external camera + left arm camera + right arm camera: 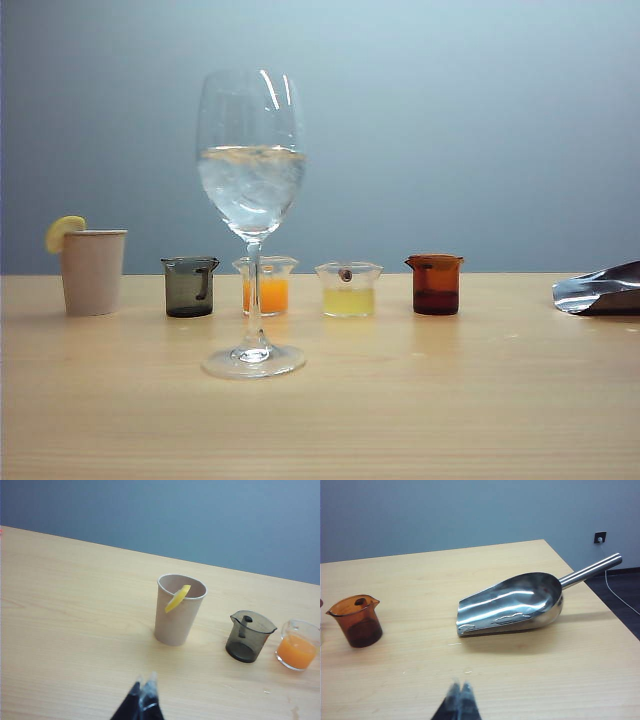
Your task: Pick up the second measuring cup from the left, pour the orange juice inside into the goblet, and finally put the measuring cup back in its original place.
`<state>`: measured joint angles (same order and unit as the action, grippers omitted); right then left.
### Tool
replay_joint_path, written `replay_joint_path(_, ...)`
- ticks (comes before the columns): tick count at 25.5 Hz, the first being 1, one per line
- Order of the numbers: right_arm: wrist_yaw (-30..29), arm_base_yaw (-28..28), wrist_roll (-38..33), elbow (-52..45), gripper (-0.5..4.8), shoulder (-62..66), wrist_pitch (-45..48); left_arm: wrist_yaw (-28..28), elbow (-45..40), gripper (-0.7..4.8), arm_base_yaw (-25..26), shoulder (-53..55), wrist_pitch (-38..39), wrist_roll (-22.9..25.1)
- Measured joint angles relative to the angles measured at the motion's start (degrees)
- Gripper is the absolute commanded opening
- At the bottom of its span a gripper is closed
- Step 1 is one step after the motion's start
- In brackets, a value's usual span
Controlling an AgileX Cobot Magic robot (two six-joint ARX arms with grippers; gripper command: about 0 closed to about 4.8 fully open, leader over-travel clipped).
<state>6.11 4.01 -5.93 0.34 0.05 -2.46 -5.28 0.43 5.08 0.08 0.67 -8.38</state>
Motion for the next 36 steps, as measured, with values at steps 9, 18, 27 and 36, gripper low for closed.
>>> replay_joint_path(9,-3.5,0.0,0.0,24.3,-0.09,13.3,-7.3,5.3,13.6,-0.05,0.0,1.9,4.2,-0.1)
replay_joint_path(18,-12.3,4.7,-2.4,38.4,-0.09,42.8,8.1,-2.0,34.8,-0.06,0.0,22.5,7.2,3.1)
replay_joint_path(27,-13.6,20.2,-0.3,38.2,-0.09,66.8,22.1,-1.8,42.9,-0.06,-7.4,32.0,8.2,3.7)
replay_joint_path(36,-22.6,23.4,1.5,36.9,-0.09,86.0,36.9,3.7,42.9,-0.06,-16.3,32.2,9.6,9.0)
